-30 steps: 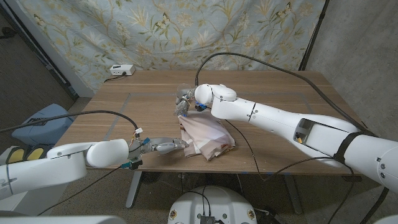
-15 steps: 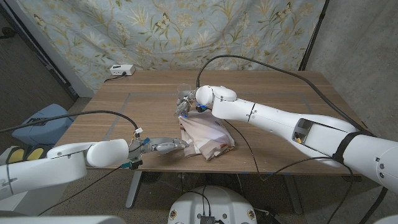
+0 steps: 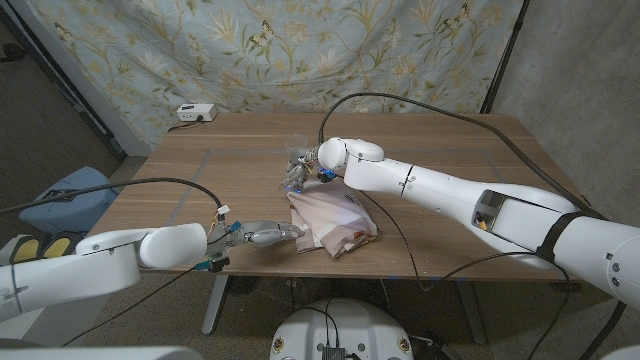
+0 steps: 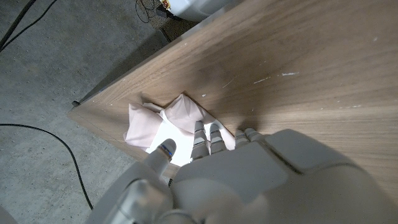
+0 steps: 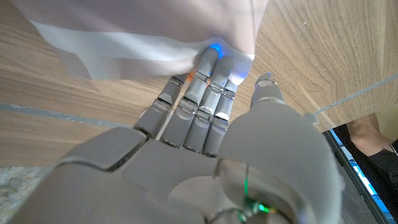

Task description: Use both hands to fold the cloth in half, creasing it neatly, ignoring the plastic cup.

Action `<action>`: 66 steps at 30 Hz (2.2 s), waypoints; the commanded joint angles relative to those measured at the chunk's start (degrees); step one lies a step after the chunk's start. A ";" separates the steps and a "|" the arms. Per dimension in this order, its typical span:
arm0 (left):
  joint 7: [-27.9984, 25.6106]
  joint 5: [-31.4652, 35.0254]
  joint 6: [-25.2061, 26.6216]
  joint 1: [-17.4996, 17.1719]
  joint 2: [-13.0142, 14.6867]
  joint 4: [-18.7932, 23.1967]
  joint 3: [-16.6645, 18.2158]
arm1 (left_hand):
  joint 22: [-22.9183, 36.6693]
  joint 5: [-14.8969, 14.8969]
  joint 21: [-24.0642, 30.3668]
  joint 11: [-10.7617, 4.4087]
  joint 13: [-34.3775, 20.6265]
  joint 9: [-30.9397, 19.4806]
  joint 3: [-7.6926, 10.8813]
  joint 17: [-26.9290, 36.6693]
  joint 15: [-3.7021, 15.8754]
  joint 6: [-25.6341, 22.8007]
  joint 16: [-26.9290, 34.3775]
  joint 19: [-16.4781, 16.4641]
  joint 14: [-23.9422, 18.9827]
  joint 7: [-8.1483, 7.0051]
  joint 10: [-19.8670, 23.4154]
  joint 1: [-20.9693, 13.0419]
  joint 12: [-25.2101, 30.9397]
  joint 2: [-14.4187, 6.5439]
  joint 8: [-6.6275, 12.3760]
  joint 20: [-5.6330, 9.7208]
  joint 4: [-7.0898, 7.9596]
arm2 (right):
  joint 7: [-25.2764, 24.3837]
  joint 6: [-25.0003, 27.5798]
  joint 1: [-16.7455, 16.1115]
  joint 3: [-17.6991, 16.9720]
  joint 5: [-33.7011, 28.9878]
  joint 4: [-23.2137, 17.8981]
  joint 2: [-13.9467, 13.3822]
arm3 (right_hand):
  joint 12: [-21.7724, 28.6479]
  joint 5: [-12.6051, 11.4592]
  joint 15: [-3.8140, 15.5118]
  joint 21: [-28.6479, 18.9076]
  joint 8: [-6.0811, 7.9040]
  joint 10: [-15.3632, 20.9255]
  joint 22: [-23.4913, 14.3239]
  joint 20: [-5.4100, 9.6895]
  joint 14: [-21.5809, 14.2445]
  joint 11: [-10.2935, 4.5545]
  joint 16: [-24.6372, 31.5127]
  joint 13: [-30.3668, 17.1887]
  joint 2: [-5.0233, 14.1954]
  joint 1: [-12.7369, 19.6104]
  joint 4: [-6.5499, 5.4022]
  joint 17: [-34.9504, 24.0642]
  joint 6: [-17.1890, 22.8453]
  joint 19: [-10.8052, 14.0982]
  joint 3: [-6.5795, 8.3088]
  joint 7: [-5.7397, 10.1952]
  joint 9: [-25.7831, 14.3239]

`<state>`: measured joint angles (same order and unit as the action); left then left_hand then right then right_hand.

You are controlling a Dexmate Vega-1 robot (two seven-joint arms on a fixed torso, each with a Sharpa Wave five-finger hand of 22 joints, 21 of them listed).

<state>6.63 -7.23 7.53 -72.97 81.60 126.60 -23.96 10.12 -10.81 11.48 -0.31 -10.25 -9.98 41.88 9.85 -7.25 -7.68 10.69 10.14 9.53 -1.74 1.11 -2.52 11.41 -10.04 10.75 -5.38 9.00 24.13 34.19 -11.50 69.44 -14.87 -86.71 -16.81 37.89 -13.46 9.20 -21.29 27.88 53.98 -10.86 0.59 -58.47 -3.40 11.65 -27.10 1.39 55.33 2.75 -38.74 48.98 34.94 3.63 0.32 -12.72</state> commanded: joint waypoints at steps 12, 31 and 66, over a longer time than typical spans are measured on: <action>-7.40 -3.09 -2.46 -2.26 5.99 3.11 4.45 | 0.14 0.18 0.44 0.04 -0.16 -0.21 0.12 -0.03 -0.03 -0.58 -0.05 3.13 -0.18 -0.29 0.60 -0.89 0.22 0.32 -0.15 -0.15 -0.94 | 1.50 0.31 0.05 -0.18 2.04 -1.87 -1.58 | -1.17 -0.64 0.09 0.35 -1.27 -0.09 -0.07 -0.31 0.59 0.24 -0.28 1.58 0.03 -0.68 -0.06 1.18 -0.26 -0.28 -0.72 0.03 0.38; -6.04 -0.70 -4.95 -1.12 0.87 2.06 1.84 | 0.12 0.30 0.76 0.02 -0.16 -0.19 0.06 -0.12 0.10 -0.53 0.01 2.02 -1.07 -0.01 1.01 -1.49 0.27 0.59 -0.27 -0.16 -1.71 | 1.72 -0.12 -0.01 -0.32 2.33 -3.52 -2.41 | -1.50 -1.11 -0.01 0.63 -2.07 0.08 -0.02 -0.43 0.47 0.22 -0.15 1.90 0.29 0.08 0.42 2.33 0.57 -0.22 -0.61 -0.11 0.57; 0.46 4.53 -0.46 0.91 -5.09 0.87 -0.54 | 0.17 0.64 0.40 0.11 -0.23 -0.25 -0.87 0.83 -0.13 1.28 0.12 2.48 -0.35 0.74 -0.72 0.50 -0.25 0.42 -0.55 -0.58 1.17 | 1.74 -0.01 -2.97 -2.05 3.68 -10.79 -6.66 | -2.06 -1.50 -0.13 1.20 -3.68 -0.71 0.02 -0.54 1.29 0.30 0.30 1.67 0.62 0.20 0.72 2.99 0.16 -0.33 -1.00 0.41 0.29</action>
<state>7.59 -3.73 5.33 -71.44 76.32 126.58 -24.85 10.09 -10.22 11.88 -0.30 -10.25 -9.98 41.00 10.55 -7.28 -6.53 10.70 9.82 8.91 -1.02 0.49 -2.55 11.41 -9.48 10.08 -5.53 9.74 25.61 34.72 -13.48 68.15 -11.78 -94.96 -21.80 36.01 -14.63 8.89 -20.12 24.43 53.47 -10.65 0.41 -57.55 -3.31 11.71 -25.17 1.80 55.29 3.16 -35.78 49.42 34.75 2.77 0.53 -12.14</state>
